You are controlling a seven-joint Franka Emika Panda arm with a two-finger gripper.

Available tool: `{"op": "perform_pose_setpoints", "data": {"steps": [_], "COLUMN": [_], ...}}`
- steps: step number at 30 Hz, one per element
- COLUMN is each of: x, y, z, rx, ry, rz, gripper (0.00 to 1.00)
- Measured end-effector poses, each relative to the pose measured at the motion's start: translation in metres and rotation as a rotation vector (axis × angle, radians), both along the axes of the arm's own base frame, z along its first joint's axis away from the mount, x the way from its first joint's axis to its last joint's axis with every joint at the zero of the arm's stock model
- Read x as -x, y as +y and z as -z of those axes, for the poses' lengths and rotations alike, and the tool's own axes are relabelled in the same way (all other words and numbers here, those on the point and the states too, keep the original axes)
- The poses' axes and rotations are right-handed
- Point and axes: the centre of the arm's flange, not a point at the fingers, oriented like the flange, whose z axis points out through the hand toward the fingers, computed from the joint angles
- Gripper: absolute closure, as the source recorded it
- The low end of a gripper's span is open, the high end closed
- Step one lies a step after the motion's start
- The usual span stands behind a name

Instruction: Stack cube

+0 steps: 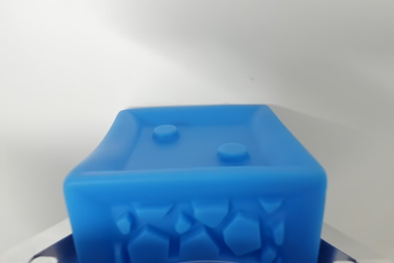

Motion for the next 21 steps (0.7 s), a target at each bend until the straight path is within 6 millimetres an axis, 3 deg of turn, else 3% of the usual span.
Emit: {"op": "perform_pose_setpoints", "data": {"steps": [21], "x": [-0.001], "y": [0.0], "z": [-0.029], "rx": [0.003], "ry": [-0.003], "rz": [0.0], "gripper": [1.0]}}
